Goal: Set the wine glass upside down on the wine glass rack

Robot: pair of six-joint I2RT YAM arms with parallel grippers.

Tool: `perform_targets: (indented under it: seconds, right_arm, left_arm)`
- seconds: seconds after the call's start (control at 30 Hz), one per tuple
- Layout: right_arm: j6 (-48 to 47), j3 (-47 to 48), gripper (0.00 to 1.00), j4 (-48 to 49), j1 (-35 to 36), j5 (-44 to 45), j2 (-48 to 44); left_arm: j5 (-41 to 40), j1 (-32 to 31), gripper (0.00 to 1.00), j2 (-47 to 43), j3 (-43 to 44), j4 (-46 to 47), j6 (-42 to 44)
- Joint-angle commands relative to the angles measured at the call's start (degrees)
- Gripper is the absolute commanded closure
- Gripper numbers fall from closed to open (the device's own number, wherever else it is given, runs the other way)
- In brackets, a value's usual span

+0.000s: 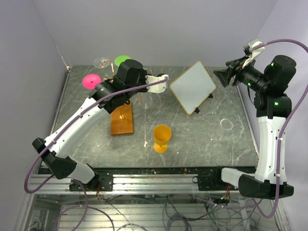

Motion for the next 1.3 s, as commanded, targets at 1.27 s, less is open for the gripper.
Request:
perform_targets:
  seconds: [1.27]
  right_arm:
    - [0.9,0.6,0.36,1.1,-1.0,-2.0,-0.2]
  left_arm:
    - [-9.5,-0.5,0.93,3.0,1.3,3.6,-2.3]
